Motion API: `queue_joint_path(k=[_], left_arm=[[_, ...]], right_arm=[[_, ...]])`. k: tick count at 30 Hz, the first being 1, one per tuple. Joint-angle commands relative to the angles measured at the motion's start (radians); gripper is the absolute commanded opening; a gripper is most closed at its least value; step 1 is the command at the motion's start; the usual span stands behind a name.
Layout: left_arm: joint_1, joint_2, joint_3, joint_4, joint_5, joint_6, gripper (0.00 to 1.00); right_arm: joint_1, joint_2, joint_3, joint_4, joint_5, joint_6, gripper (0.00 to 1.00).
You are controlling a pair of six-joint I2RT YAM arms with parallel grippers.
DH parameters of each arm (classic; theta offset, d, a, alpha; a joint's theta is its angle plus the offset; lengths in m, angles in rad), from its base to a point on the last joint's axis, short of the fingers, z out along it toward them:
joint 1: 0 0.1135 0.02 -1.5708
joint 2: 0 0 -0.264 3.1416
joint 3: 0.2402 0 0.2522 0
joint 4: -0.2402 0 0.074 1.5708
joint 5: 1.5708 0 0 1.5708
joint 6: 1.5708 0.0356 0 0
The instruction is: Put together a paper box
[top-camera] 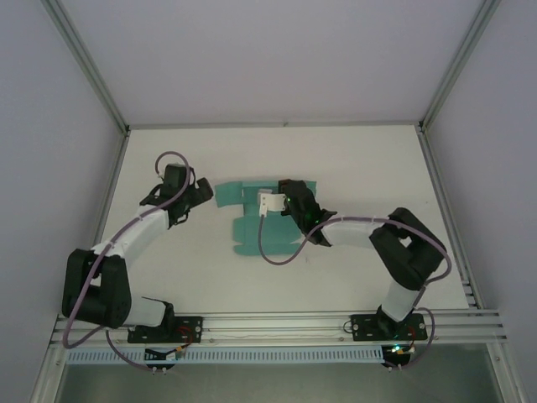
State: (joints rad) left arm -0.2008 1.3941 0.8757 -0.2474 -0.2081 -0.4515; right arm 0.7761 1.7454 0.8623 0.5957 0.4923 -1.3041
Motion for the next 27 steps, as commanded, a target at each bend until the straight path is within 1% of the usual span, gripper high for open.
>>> queue_joint_path(k=[1,3,6,8,11,15,18,22,25,27], left_arm=[[0.005,0.051,0.039,0.038,-0.048,-0.004,1.0],[0.008,0.103,0.044,0.059,-0.045,0.002,1.0],[0.008,0.15,0.045,0.105,0.007,0.011,1.0],[0.008,0.165,0.048,0.134,0.033,0.017,1.0],[0.008,0.186,0.063,0.151,0.052,0.035,1.0],[0.008,0.207,0.08,0.163,0.085,0.065,0.99],[0.008,0.181,0.072,0.149,0.011,0.055,1.0],[0.017,0.138,0.079,0.108,-0.048,0.07,1.0],[0.032,0.17,0.116,0.077,-0.07,0.064,1.0],[0.044,0.218,0.164,0.052,-0.067,0.061,1.0]], right_arm=[[0.007,0.042,-0.016,0.191,0.054,-0.087,0.0],[0.009,0.056,-0.03,0.247,0.049,-0.085,0.0],[0.012,0.077,-0.046,0.331,0.054,-0.123,0.0],[0.013,0.09,-0.049,0.346,0.064,-0.147,0.0],[0.016,0.096,-0.056,0.34,0.065,-0.149,0.0],[0.017,0.079,-0.055,0.288,0.054,-0.096,0.0],[0.017,0.072,-0.052,0.259,0.061,-0.083,0.0],[0.018,0.066,-0.052,0.24,0.064,-0.074,0.0],[0.018,0.059,-0.049,0.222,0.049,-0.045,0.0],[0.018,0.059,-0.046,0.206,0.047,-0.032,0.0]])
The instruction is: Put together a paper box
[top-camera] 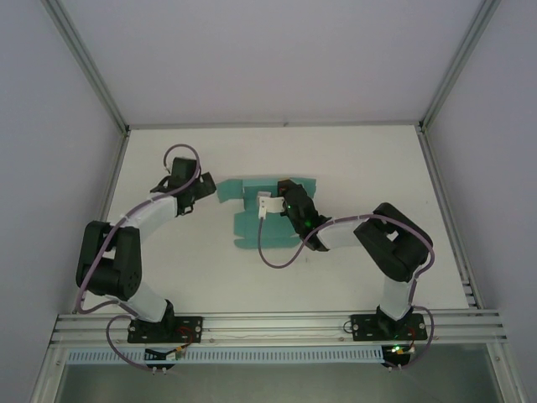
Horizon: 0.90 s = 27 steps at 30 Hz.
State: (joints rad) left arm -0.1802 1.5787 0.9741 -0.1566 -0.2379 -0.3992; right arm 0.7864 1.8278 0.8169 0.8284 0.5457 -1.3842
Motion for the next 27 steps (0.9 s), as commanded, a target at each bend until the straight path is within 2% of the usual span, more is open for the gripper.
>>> queue_joint_path(k=[1,4,6,10,13,18,21,27], left_arm=[[0.028,0.055,0.097,-0.052,-0.007,0.014,1.0],[0.027,0.115,0.164,-0.035,0.141,0.055,0.98],[0.02,0.143,0.183,-0.029,0.219,0.076,0.92],[-0.015,0.118,0.12,-0.012,0.332,0.123,0.82],[-0.027,0.079,0.056,-0.008,0.392,0.106,0.68],[-0.058,0.018,-0.06,0.126,0.535,0.108,0.5],[-0.093,0.013,-0.08,0.155,0.533,0.129,0.48],[-0.182,0.038,-0.105,0.232,0.445,0.19,0.46]], right_arm=[[0.008,-0.023,0.001,-0.033,-0.006,0.048,0.0],[0.007,-0.019,0.008,-0.036,-0.005,0.052,0.0],[0.008,-0.019,0.017,-0.045,-0.003,0.064,0.0],[0.007,-0.017,0.03,-0.062,0.005,0.083,0.0],[0.008,-0.015,0.034,-0.059,0.015,0.088,0.0],[0.007,-0.014,0.039,-0.072,0.025,0.1,0.0],[0.007,-0.014,0.037,-0.076,0.035,0.101,0.0],[0.01,-0.02,0.024,-0.081,0.037,0.094,0.0]])
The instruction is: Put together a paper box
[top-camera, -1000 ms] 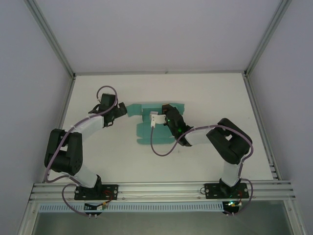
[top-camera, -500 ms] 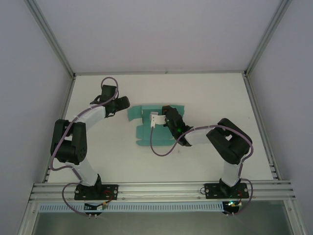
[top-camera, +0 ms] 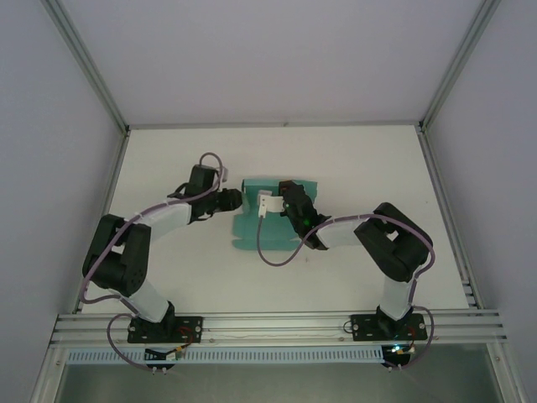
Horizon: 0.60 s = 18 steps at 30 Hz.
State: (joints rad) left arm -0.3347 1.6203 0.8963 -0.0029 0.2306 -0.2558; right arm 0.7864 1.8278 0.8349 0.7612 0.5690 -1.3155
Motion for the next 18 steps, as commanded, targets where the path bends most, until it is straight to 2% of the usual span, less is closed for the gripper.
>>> queue_joint_path(k=[1,10,13,18], left_arm=[[-0.035,-0.002,-0.04,0.108,-0.039,0.048,0.47],[-0.11,0.0,-0.125,0.305,-0.121,0.126,0.46],[-0.123,-0.002,-0.157,0.35,-0.15,0.143,0.47],[-0.123,0.007,-0.188,0.382,-0.118,0.168,0.47]], right_arm=[[0.01,-0.021,0.005,-0.014,0.014,0.023,0.0],[0.018,-0.053,0.006,-0.083,0.025,0.013,0.0],[0.025,-0.047,-0.001,-0.031,0.041,-0.019,0.0],[0.028,-0.055,-0.011,-0.049,0.063,-0.036,0.0]])
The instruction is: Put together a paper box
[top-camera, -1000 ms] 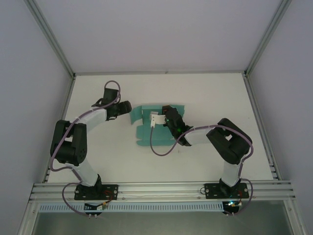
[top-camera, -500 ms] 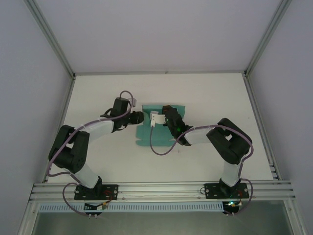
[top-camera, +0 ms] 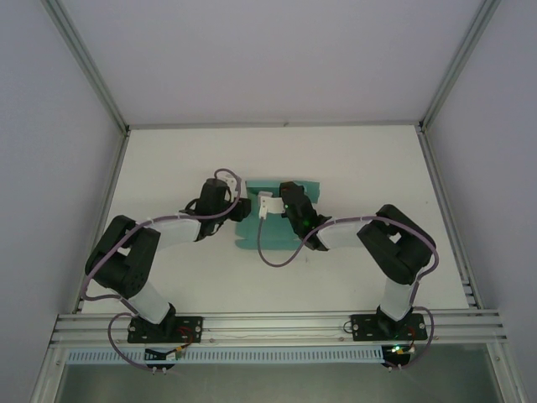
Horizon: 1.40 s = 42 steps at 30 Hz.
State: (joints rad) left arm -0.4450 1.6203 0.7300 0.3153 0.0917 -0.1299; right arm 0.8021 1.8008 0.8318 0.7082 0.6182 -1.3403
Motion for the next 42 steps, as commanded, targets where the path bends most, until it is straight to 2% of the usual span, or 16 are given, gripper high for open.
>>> queue_joint_path(k=[1,5,9,18,26,29,33,35,38,39,42], left_arm=[[-0.013,0.008,-0.035,0.084,0.041,0.05,0.47],[-0.012,-0.01,-0.072,0.119,0.081,0.092,0.47],[-0.012,-0.018,-0.072,0.107,-0.008,0.117,0.44],[-0.015,0.046,-0.014,0.143,0.067,0.105,0.43],[-0.036,0.085,0.003,0.212,0.049,0.079,0.4],[-0.044,0.094,0.015,0.225,0.025,0.075,0.32],[-0.06,0.12,0.043,0.199,-0.066,0.072,0.09],[-0.07,0.127,0.046,0.191,-0.1,0.078,0.01],[-0.086,0.128,0.029,0.215,-0.125,0.092,0.0],[-0.089,0.128,0.026,0.214,-0.13,0.097,0.0],[-0.094,0.13,0.02,0.212,-0.126,0.109,0.0]], right_arm=[[0.014,-0.031,-0.01,0.0,0.017,-0.01,0.0],[0.014,-0.04,-0.012,-0.017,0.023,-0.007,0.0],[0.015,-0.04,-0.014,-0.03,0.019,-0.013,0.0],[0.035,-0.022,-0.041,-0.062,0.021,0.006,0.0],[0.048,-0.024,-0.037,-0.14,0.009,0.083,0.0],[0.05,-0.017,-0.035,-0.152,0.004,0.094,0.0],[0.049,-0.023,-0.031,-0.174,0.002,0.128,0.0],[0.049,-0.04,-0.022,-0.226,-0.007,0.186,0.0],[0.049,-0.1,0.01,-0.377,-0.043,0.352,0.09],[0.049,-0.128,0.019,-0.435,-0.065,0.418,0.15],[0.045,-0.236,0.047,-0.601,-0.162,0.623,0.48]])
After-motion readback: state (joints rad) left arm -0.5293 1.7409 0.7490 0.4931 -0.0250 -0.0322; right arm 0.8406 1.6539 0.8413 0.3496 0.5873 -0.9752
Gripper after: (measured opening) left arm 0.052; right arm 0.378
